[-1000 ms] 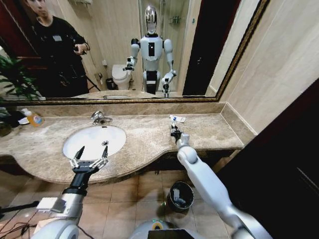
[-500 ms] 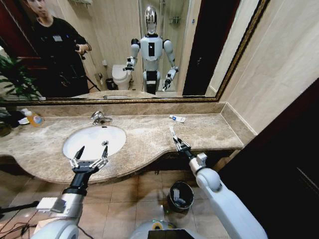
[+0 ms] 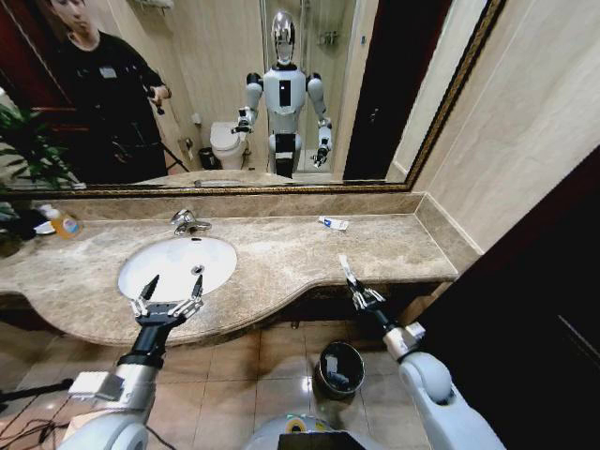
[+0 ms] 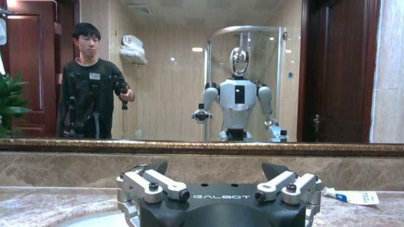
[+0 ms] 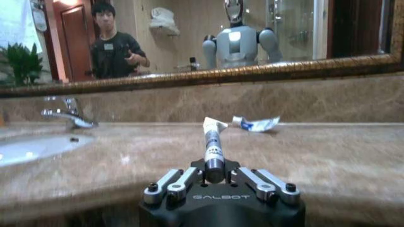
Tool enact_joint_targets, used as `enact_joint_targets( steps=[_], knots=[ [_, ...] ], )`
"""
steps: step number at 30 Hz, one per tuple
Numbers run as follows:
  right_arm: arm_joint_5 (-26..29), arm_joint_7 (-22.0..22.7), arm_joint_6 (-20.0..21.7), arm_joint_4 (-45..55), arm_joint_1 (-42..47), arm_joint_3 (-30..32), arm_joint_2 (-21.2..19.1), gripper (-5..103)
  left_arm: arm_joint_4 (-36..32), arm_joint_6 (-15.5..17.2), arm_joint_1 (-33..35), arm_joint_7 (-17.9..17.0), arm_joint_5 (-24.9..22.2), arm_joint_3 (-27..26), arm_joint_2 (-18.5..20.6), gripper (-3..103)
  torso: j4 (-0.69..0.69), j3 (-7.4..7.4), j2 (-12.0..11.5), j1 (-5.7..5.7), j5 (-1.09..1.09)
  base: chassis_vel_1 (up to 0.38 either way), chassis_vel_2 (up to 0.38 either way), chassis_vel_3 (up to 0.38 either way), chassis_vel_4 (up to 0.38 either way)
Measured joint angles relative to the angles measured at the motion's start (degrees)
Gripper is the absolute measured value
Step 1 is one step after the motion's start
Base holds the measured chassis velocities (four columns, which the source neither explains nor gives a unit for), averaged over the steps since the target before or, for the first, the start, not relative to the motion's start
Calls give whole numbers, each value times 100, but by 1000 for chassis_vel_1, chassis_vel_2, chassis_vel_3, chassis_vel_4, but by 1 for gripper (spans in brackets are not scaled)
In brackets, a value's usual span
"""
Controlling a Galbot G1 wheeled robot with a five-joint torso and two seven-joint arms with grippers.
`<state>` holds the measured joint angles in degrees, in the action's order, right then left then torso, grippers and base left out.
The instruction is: Pick up the trash from the sink and place it in the trash bin.
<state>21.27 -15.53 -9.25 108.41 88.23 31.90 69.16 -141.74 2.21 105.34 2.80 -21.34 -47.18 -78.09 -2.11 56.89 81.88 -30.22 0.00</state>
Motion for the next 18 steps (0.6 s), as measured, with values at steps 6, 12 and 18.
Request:
enact_joint_targets(
  steps=[6,12,18],
  knots=[
    [-348,-156,-687,-716,309,60,143,18,0,0,0,0,0,0,0,100,0,0,0,0,0,0,0,0,0],
    [-550,67,-994,-1785,230,-83,360,18,0,0,0,0,0,0,0,100,1,0,0,-1,0,0,0,0,0],
    [-450,943,-864,-2935,-104,-378,570,18,0,0,0,0,0,0,0,100,0,1,0,-1,-1,0,0,0,0]
  ],
)
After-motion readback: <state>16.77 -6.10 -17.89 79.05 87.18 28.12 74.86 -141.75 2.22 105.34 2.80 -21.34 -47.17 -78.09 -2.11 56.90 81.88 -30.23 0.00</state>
